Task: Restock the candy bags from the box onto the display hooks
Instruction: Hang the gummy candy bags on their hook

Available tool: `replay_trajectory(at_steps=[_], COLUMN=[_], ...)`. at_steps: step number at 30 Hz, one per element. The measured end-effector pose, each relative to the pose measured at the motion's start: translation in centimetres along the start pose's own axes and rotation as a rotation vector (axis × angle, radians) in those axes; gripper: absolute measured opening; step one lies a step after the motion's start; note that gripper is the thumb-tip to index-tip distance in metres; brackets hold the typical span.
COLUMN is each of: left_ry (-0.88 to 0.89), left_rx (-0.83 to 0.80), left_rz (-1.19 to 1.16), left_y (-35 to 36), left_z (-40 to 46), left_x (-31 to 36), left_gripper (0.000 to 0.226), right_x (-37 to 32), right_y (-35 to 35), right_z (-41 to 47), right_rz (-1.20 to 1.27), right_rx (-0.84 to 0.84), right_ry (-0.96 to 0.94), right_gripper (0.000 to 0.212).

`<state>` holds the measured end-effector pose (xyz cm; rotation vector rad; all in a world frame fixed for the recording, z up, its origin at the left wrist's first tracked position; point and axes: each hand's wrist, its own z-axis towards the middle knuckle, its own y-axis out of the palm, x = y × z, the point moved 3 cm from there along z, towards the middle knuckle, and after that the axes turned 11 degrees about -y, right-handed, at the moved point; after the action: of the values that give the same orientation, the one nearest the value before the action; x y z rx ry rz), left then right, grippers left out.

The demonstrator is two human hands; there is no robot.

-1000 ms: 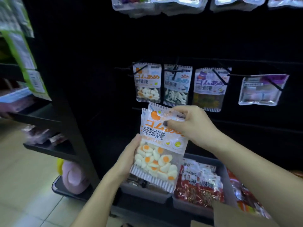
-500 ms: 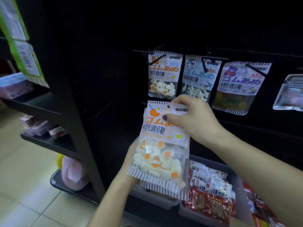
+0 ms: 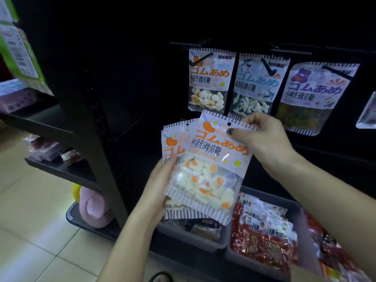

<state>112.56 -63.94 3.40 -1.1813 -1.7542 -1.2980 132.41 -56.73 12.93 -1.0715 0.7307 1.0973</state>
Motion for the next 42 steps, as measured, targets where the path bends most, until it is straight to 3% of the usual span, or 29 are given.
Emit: replay_trajectory(at_steps=[7,11,14,17,22,24,26,29,35,39,42], left_ry=[-0.001,-0.035,-0.031,0.031,0.177,0.226,0.271,0.326,0.324,0.307,0.294], left_rx=[0.112,0.047,0.017,0.049,0.205,0.244,0.289,0.355,0.440,0.490,0.515], left_rz=[0.141,0.127,0.098,0.089,0.124,0.129,0.128,0.127,0.179,0.185,0.249], left_y=[0.1,0.5,0.4,-0.1,-0.9,-1.2,-1.5,-2.1,-2.9,-3.7,-4.1], left_z=[0.8,0.9,1.0,1.2,1.0,1.0,0.8,0.7,1.0,1.0,1.0], left_x=[-0.8,-0.9,-1.1,-1.1,-0.4,-0.1,0.2,0.5,0.1,0.3,0.2], left_gripper=[0.042,0.070,0.060,0.048,0.046,0.045,0.045,0.048,0.053,0.042,0.021], right_x=[-1.0,-1.7,-2.2,-2.5,-2.0,-1.9,-1.7,-1.5,-2.2,-3.2,-3.9], right_y=[1.0,2.5,3.4,3.6,3.4,3.6,4.2,4.9,4.5,3.8,3.6], right_z=[0.7,0.5,0.4,0.0,-1.8,-2.6,-3.6,-4.6,-4.3,-3.6,-3.0], right_rz=[-0.291,-0.433,-0.461,-0.324,0.008,0.120,0.213,0.231,0.255,0.313,0.368], right_rx=[-0.023,-0.086,-0.114,-0.056,0.026,-0.006,-0.120,-0.252,-0.210,-0.129,-0.106], right_ry=[-0.226,-0.351,-0.395,-0.319,-0.001,0.073,0.115,0.093,-0.053,-0.144,-0.157], right_gripper=[0.026,0.019,0.023,0.037,0.049,0.046,0.029,0.022,0.022,0.030,0.025])
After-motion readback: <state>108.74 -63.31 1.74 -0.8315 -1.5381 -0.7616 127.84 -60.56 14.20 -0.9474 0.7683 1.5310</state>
